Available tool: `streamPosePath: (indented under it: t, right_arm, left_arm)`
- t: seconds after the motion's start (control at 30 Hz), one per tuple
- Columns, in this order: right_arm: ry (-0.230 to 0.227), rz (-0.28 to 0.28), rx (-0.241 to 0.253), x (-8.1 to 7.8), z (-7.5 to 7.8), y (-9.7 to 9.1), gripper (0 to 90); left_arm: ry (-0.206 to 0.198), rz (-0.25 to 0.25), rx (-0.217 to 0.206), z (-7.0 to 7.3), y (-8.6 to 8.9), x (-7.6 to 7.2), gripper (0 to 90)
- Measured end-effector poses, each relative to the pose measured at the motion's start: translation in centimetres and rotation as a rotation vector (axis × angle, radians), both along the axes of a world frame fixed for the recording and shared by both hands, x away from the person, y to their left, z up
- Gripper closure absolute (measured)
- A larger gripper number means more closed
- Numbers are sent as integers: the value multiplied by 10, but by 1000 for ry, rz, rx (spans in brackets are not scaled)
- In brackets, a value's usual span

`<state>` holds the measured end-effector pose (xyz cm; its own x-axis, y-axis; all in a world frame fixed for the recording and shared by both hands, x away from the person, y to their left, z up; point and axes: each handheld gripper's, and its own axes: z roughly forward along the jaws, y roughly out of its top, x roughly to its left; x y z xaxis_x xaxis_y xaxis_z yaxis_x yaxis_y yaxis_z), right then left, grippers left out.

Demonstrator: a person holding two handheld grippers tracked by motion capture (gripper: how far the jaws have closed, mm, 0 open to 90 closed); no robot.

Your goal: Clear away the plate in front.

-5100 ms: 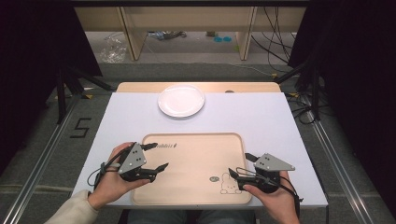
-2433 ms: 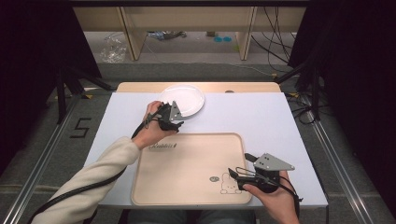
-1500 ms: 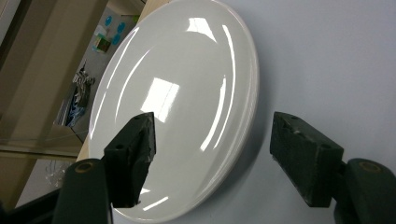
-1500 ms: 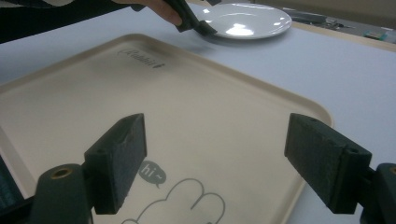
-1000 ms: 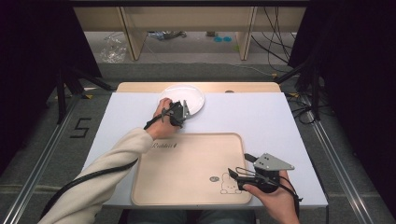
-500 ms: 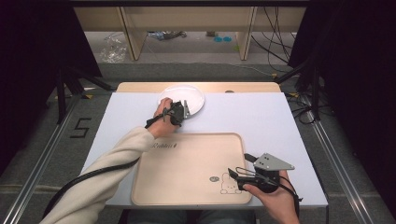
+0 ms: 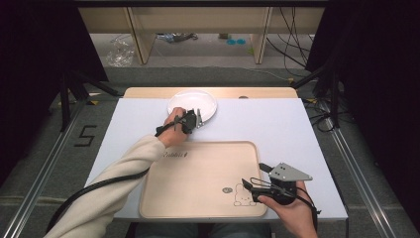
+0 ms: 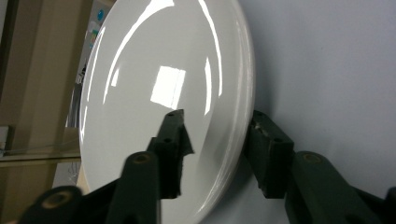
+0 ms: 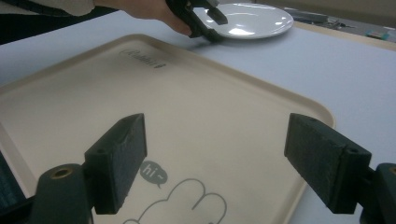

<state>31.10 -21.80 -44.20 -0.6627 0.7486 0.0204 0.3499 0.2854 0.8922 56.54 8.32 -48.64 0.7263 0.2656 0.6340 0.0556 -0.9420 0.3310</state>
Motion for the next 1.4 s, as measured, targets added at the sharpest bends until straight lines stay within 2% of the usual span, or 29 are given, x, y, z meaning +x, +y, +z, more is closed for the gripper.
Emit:
streamPosePath:
  t: [0.13,0.2,0.33,0.4,0.63,0.73,0.77,0.8,0.83,0.9,0.97,1.0,1.03,1.13,1.17,1.23,1.27,1.4]
  right_arm:
    - [-4,0,-2,0,0,0,220]
    - [13,0,3,0,0,0,220]
    - [-9,1,1,0,0,0,220]
    - [-6,0,-1,0,0,-1,220]
    - [-4,0,0,0,0,-1,220]
    - [1,-6,-9,0,0,-1,220]
    - [10,0,3,0,0,0,220]
    - [12,-1,5,0,0,0,220]
    - [12,-1,5,0,0,0,220]
    - [13,0,5,0,0,0,220]
    - [12,-2,5,0,0,0,220]
    - [12,-2,5,0,0,0,220]
    - [13,-2,6,0,0,0,220]
    - [11,5,23,1,-1,1,220]
    - [18,8,24,0,-1,1,220]
    - [10,7,24,1,-2,1,220]
    - [16,8,24,1,-1,1,220]
    - [16,6,24,1,-1,0,220]
  left_arm:
    - [19,-8,-3,-1,-1,-1,753]
    - [21,-8,3,-1,-1,-1,759]
    - [18,-15,11,-1,-2,-1,768]
    - [5,-23,40,-1,-4,-2,780]
    - [-21,-25,63,3,-7,-5,813]
    - [-51,-36,78,11,-7,-6,833]
    - [-59,-41,108,15,-7,-6,839]
    - [-73,-36,85,16,-7,-6,847]
    - [-73,-36,85,16,-7,-6,854]
    - [-104,-31,70,23,-7,-6,869]
    - [-94,-31,104,30,-5,-4,875]
    - [-94,-31,104,30,-5,-4,876]
    - [-92,-27,73,29,-5,-4,876]
    - [-109,-30,61,28,-5,-5,876]
    - [-125,-37,96,29,-5,-5,876]
    - [-124,-35,97,30,-5,-5,876]
    - [-128,-33,73,29,-5,-5,876]
    - [-131,-34,75,30,-4,-5,876]
